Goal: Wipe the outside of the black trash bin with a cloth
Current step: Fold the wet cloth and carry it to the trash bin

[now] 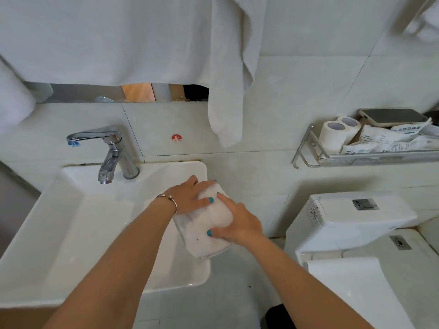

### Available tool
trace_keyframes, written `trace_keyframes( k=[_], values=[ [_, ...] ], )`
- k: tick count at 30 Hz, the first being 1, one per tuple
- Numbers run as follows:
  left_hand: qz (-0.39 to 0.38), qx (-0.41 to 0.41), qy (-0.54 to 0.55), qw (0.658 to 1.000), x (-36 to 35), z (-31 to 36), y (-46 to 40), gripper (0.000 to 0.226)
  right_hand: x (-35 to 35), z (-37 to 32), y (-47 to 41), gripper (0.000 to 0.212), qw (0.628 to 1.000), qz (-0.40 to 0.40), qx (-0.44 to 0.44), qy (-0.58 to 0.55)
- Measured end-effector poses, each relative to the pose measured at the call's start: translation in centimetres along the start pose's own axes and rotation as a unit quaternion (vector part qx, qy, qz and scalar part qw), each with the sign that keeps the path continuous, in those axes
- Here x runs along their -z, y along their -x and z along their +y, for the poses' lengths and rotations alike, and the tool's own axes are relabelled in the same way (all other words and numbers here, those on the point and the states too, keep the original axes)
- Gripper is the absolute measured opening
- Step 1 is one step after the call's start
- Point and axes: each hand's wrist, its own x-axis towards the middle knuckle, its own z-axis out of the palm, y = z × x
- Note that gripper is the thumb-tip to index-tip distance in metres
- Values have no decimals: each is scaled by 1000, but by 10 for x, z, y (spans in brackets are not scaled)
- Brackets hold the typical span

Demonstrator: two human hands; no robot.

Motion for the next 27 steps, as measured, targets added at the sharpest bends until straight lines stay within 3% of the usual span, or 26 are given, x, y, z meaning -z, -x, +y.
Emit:
trace_keyframes(
  k=[11,27],
  values=[
    [69,-69,2,995,10,81,28,51,71,38,44,96,996,58,15,66],
    [66,-145,-27,987,-17,220,3,60,135,138,116,98,993,102,-37,53]
  ],
)
